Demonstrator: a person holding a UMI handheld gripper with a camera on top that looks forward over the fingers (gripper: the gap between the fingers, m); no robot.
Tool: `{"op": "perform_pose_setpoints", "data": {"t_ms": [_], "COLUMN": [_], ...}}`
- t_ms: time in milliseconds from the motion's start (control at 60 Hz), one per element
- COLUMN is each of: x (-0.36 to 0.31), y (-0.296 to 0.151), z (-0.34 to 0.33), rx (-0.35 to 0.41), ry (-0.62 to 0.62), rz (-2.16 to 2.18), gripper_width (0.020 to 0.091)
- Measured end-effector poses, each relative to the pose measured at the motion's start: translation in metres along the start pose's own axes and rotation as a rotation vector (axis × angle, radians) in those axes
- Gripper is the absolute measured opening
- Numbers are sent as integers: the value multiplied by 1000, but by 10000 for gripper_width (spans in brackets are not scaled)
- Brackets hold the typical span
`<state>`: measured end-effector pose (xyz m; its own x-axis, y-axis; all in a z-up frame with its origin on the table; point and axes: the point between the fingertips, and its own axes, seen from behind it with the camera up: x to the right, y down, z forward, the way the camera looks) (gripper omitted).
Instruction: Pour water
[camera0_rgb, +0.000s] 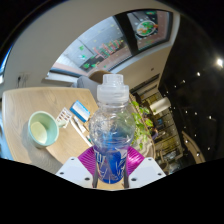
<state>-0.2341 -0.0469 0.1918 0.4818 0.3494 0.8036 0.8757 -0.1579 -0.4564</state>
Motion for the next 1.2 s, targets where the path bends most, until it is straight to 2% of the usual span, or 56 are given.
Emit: {"op": "perform_pose_setpoints", "data": {"t_ms": [50, 117, 300, 433, 567, 583, 683, 817, 883, 933, 983, 1033, 1100, 1200], "x": [6, 1, -13, -33, -67, -71, -68, -68, -79, -92, -97, -96, -91, -84], "y": [3, 2, 44, 74, 102, 106, 106, 110, 114, 118, 118, 124, 126, 123], "z": [-1, -8, 16, 31, 44, 45, 38, 37, 43, 41, 37, 21, 0, -44], "rx": [28, 29, 42, 44, 11, 3, 68, 68, 2, -49, -78, -88, -120, -152], "ry": [-40, -58, -127, -144, -161, -161, -114, -102, -154, -203, -232, -231, -225, -236], "rz": [179, 399, 825, 935, 973, 972, 981, 1011, 1006, 1009, 1002, 980, 936, 896], "gripper_width": [352, 352, 355, 365, 369, 386, 397, 461, 518, 657, 865, 830, 864, 851]}}
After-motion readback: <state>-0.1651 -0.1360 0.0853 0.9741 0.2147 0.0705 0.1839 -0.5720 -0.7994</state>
